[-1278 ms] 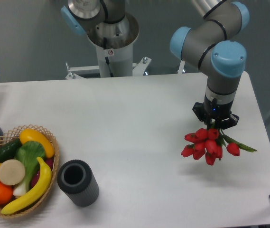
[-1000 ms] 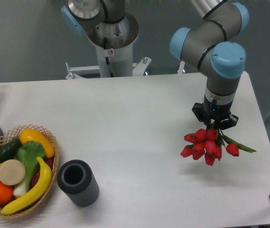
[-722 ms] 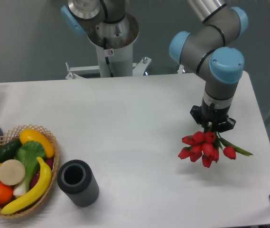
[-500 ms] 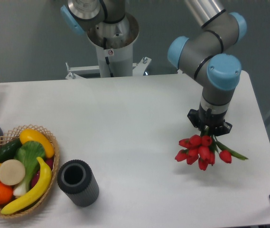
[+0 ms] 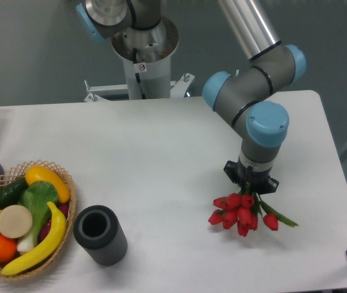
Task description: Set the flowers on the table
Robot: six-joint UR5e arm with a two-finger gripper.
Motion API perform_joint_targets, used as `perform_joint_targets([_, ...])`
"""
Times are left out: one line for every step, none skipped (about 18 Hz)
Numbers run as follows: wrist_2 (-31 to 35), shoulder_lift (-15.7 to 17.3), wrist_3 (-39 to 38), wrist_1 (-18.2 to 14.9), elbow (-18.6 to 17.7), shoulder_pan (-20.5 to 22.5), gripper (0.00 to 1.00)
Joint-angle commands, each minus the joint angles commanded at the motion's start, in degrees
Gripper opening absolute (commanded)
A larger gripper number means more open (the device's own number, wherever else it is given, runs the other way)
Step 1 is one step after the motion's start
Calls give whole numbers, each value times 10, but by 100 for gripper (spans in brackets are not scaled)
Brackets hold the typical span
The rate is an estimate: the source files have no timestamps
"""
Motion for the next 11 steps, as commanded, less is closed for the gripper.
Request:
perform_joint_targets([0,-1,-5,5,-1,0,61])
perform_joint_targets([0,1,-11,16,-2,0,100])
perform_joint_targets([0,3,-13,28,-5,-1,100])
perform_joint_targets([0,4,-12,37,-7,0,100])
perform_joint_targets([0,6,-11,39,-7,2,100])
perform_joint_targets([0,7,-7,40,-5,3,100])
perform_joint_targets([-1,9,-6,40,-4,8,100])
perform_joint_targets([-2,19,-5,40,-4,11,100])
perform_joint_targets([-4,22,-5,40,-3,12,100])
perform_joint_targets([-4,22,-5,40,-2,15,100])
perform_joint_targets([-4,22,-5,40,-2,18,100])
